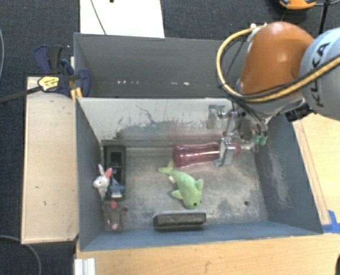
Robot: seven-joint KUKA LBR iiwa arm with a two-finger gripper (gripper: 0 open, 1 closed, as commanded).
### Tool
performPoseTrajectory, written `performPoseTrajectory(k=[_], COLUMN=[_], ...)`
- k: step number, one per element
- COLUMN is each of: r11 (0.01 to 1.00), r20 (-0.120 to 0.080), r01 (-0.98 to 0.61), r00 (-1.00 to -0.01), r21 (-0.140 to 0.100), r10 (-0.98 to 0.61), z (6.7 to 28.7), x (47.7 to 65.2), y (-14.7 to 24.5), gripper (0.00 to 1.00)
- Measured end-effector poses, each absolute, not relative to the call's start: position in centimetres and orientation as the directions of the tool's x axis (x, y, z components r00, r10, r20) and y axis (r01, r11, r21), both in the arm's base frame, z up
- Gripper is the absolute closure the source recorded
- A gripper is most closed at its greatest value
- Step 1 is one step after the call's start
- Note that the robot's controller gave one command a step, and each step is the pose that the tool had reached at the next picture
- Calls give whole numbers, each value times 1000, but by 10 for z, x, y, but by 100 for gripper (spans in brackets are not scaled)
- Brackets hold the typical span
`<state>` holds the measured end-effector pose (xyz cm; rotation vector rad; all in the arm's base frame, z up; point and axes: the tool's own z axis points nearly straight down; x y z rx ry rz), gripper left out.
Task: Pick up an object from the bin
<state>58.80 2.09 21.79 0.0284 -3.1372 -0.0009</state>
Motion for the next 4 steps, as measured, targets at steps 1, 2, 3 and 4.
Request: performPoseTrajectory(k=[1, 2, 3, 4], r11=[1000, 999, 998, 971], r20=[-4, -6, -5, -7], r01=[-17, 50, 57, 239], r00=[-1000, -999, -998, -971], r21=[1, 2, 1, 4], r10=[-17, 50, 57, 239], z=[223, 157, 94, 118], x=[589, 590, 590, 591], y=[21, 25, 25, 24], gripper=[0, 0, 0, 0])
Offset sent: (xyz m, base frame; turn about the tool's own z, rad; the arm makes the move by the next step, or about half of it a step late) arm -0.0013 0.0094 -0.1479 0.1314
